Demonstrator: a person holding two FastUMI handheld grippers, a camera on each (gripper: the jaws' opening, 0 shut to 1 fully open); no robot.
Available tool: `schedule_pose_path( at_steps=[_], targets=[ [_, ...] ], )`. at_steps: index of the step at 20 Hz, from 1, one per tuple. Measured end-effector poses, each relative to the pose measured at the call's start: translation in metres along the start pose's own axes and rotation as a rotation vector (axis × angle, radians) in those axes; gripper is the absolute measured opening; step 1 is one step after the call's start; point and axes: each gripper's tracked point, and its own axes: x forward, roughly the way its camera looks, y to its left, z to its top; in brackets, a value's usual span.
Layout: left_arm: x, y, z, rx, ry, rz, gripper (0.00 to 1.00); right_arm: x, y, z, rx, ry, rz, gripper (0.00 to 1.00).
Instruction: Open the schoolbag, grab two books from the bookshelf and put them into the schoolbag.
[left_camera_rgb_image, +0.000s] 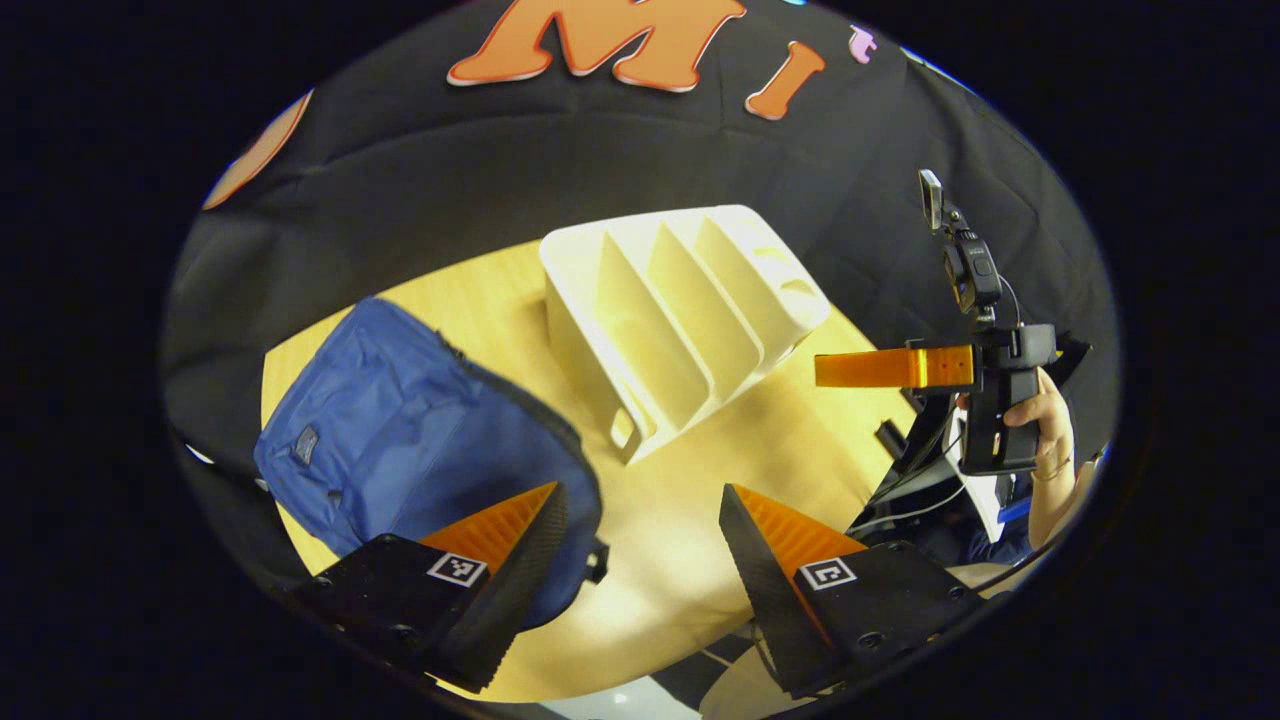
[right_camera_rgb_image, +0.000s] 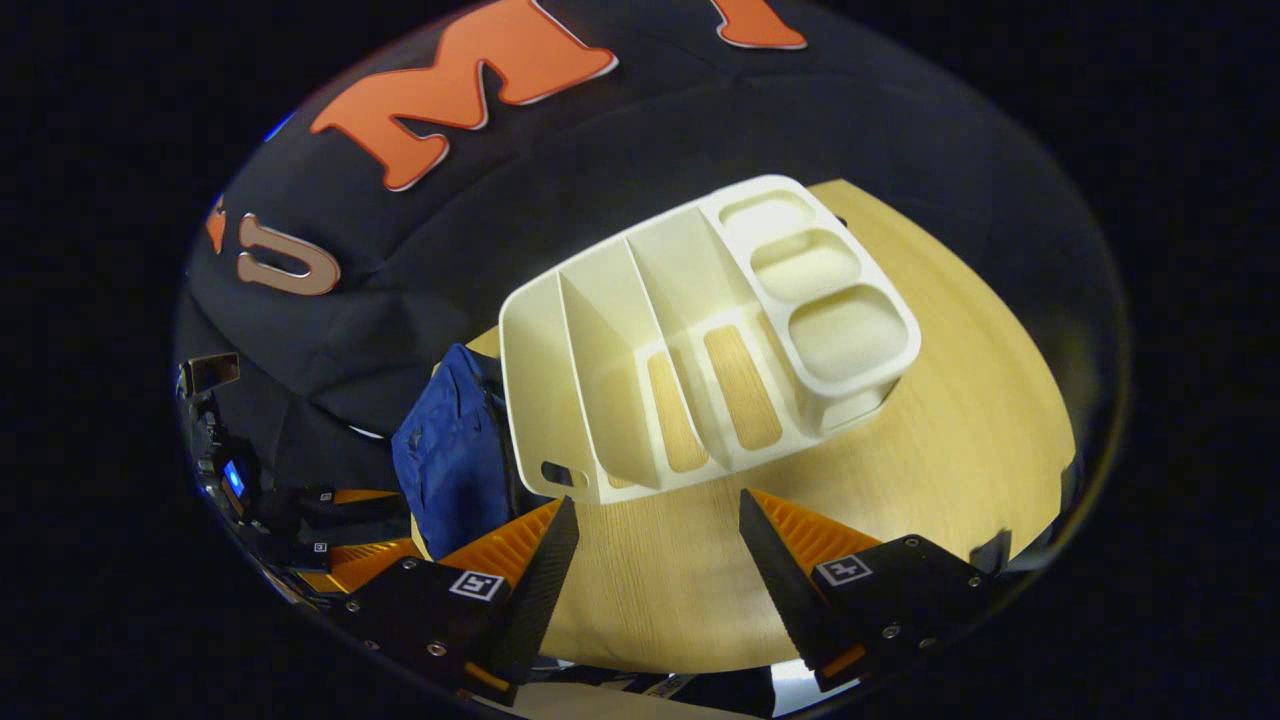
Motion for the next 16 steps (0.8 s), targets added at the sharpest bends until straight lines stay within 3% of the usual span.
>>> schedule_pose_path(
  at_steps=[3,7,13,14,16],
  targets=[
    [-0.017,-0.024,0.054,0.022,-0.161,0.036,0.97,-0.035,0.014,0.041,-0.088,-0.135,0.015,0.97],
    [-0.077,-0.032,0.121,0.127,-0.46,0.12,0.97,-0.084,0.028,0.083,-0.195,-0.31,0.006,0.97],
    [-0.148,-0.041,0.175,0.182,-0.796,0.233,0.96,-0.157,0.048,0.143,-0.259,-0.59,-0.015,0.96],
    [-0.157,-0.043,0.181,0.189,-0.843,0.229,0.96,-0.17,0.051,0.153,-0.27,-0.647,-0.019,1.0],
    [-0.165,-0.045,0.184,0.195,-0.915,0.223,0.94,-0.19,0.053,0.168,-0.292,-0.744,-0.036,0.96]
  ],
)
